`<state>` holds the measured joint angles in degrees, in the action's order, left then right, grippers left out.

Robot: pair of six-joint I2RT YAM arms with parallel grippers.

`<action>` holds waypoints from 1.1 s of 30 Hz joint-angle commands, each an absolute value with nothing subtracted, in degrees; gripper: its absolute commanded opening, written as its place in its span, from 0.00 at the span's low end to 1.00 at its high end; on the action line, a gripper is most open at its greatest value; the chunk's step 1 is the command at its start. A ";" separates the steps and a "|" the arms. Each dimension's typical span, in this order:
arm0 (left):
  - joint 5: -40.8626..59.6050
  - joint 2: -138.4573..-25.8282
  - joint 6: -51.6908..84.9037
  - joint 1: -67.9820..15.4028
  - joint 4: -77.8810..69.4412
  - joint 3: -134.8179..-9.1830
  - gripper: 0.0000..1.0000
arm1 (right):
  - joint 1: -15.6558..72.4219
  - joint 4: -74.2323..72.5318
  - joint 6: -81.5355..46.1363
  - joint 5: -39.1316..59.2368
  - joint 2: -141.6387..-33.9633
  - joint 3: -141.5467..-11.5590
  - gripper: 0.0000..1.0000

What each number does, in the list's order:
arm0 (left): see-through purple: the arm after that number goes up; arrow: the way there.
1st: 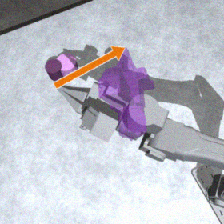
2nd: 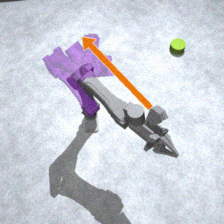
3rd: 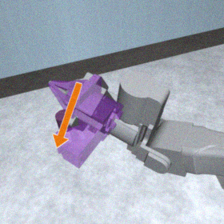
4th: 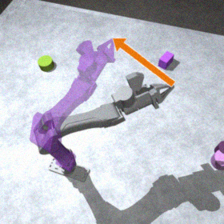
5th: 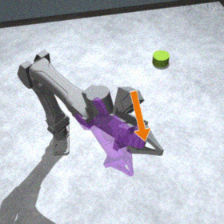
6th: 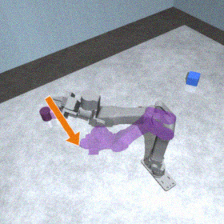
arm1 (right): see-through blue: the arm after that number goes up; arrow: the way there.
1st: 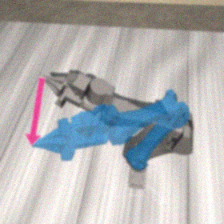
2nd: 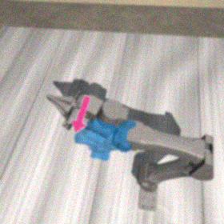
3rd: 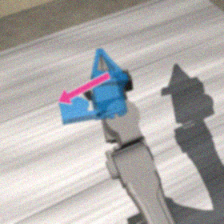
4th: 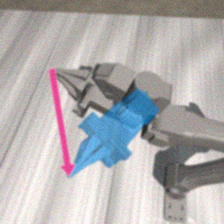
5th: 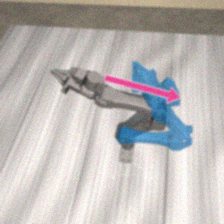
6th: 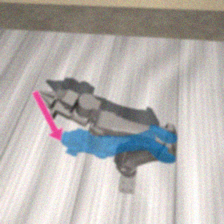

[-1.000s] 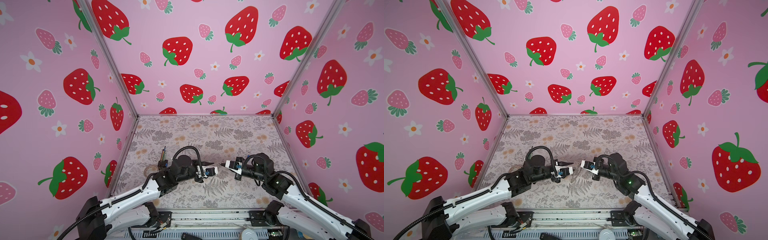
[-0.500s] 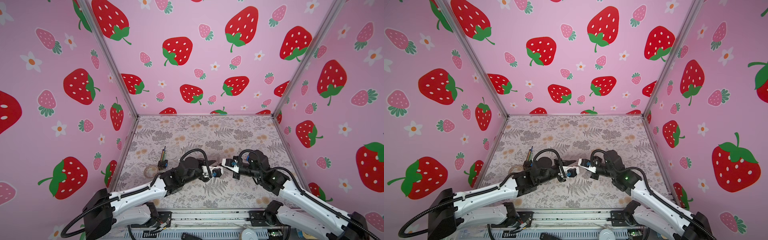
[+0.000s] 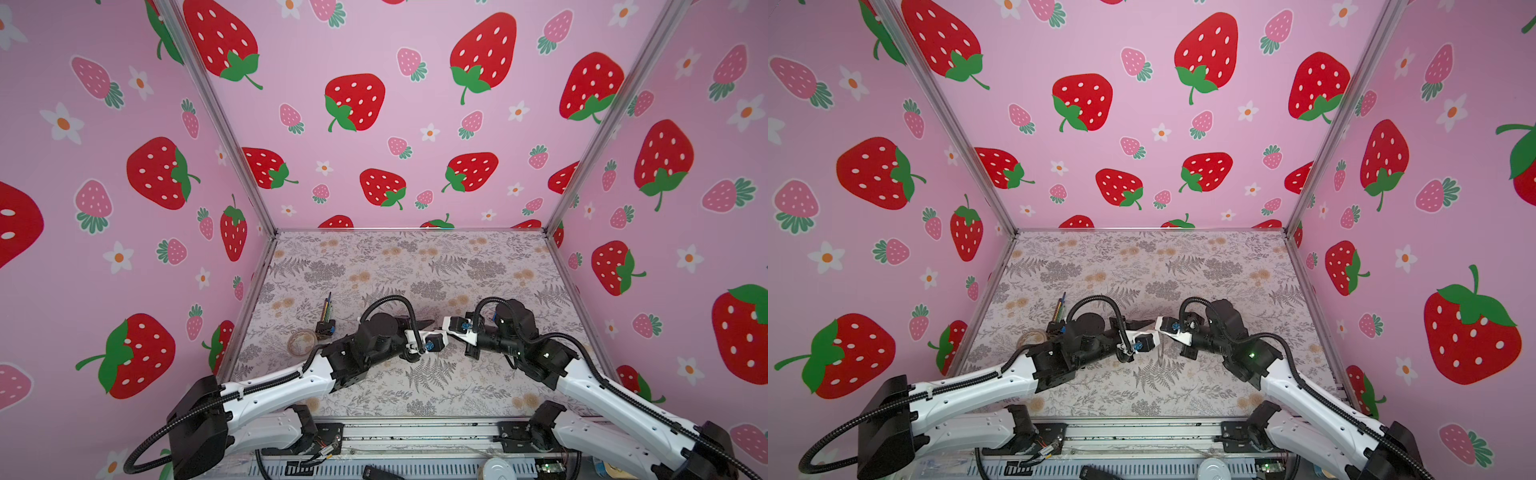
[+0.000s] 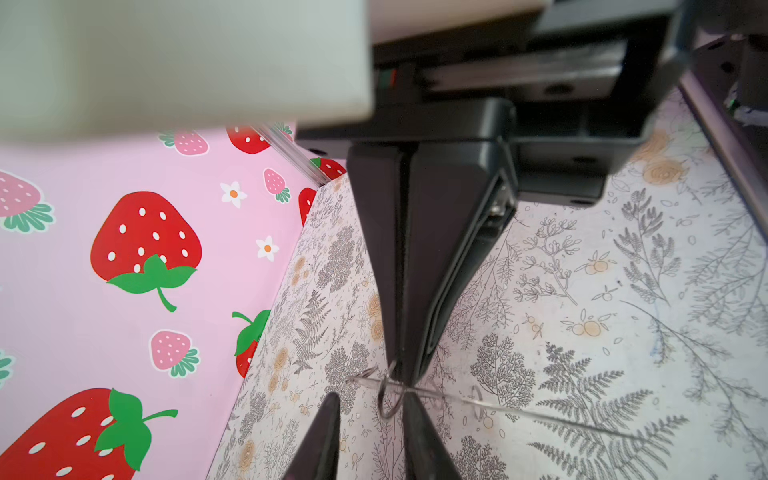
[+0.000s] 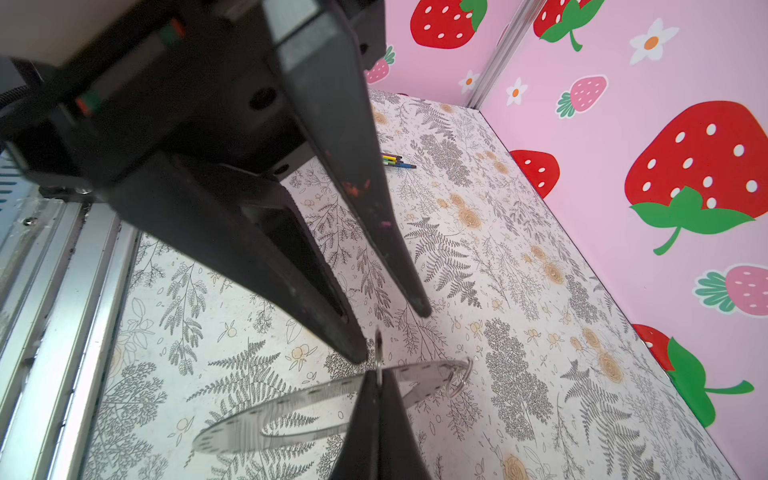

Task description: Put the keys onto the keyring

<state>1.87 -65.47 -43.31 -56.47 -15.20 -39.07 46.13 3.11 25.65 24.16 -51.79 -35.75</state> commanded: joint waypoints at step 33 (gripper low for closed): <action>3.69 -68.62 -42.53 -55.63 -12.99 -43.76 0.09 | 46.49 1.85 27.19 25.66 -50.14 -37.80 0.00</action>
